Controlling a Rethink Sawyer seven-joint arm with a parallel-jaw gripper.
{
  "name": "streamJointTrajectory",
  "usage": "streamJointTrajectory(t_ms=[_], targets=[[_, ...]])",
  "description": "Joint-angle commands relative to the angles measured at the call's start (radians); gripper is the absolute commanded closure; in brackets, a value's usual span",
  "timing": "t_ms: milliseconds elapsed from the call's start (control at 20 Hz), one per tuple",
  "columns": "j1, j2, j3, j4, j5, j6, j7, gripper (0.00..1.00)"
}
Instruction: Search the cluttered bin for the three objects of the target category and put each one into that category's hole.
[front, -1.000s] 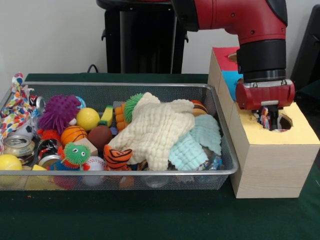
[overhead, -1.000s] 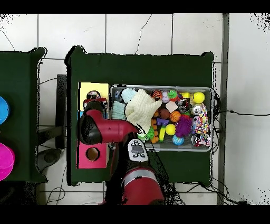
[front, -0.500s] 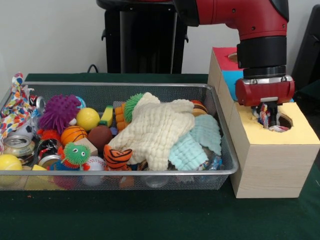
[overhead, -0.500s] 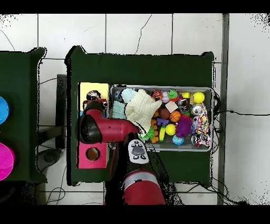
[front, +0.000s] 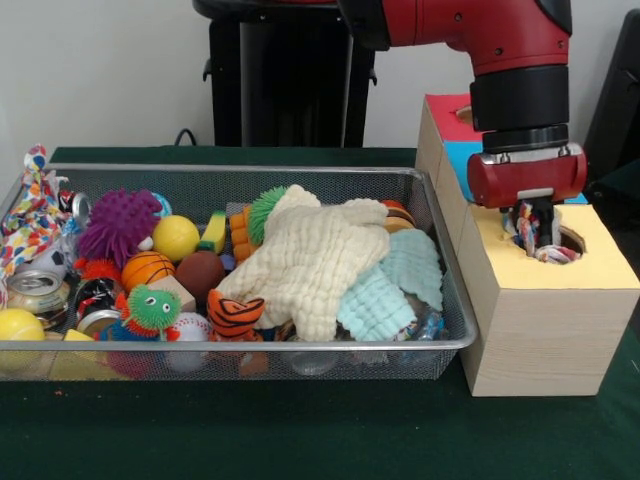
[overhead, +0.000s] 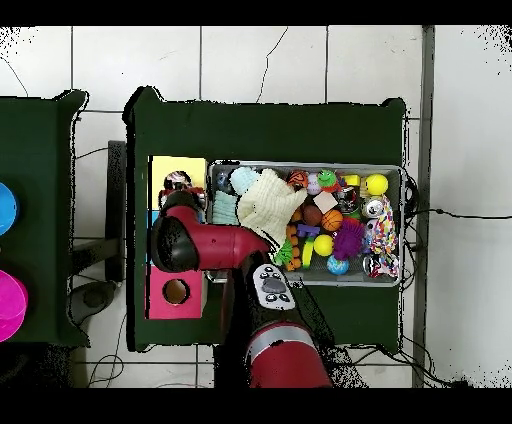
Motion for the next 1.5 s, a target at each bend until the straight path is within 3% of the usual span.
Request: streamJointTrajectory(t_ms=[50,500,1500], targets=[[-0.063,-0.039,0.053,0.083,-0.02,0.107,0.169,1.0],[-0.048,-0.082,0.04,0.047,0.022,0.217,0.144,1.0],[-0.041,-0.065,0.029,0.023,0.024,0.2,0.162,1.0]])
